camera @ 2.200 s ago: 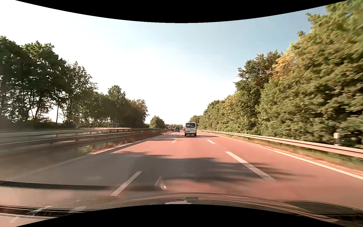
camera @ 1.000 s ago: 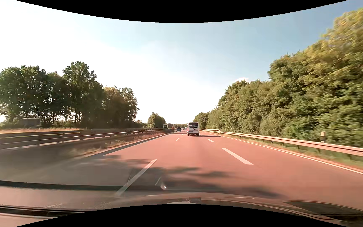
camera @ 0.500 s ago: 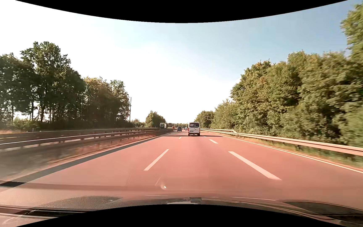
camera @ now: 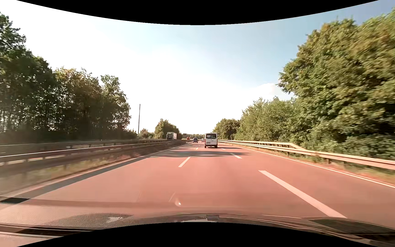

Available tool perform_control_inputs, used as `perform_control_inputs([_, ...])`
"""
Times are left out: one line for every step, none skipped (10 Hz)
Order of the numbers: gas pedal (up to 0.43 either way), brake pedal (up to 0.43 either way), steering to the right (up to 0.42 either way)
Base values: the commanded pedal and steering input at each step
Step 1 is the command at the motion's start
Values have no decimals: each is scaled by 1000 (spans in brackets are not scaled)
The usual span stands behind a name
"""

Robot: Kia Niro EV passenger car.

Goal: Follow the waypoints while adhering to traffic rules and regulations

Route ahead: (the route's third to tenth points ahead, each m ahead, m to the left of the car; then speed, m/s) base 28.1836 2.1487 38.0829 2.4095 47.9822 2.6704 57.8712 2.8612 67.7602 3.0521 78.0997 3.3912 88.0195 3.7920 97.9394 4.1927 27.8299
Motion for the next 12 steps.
perform_control_inputs([169,6,-1])
perform_control_inputs([169,6,-1])
perform_control_inputs([169,6,-2])
perform_control_inputs([169,6,-2])
perform_control_inputs([169,6,-2])
perform_control_inputs([169,6,-2])
perform_control_inputs([177,6,-2])
perform_control_inputs([177,6,-2])
perform_control_inputs([177,6,-2])
perform_control_inputs([177,6,-2])
perform_control_inputs([189,6,-2])
perform_control_inputs([189,6,-2])
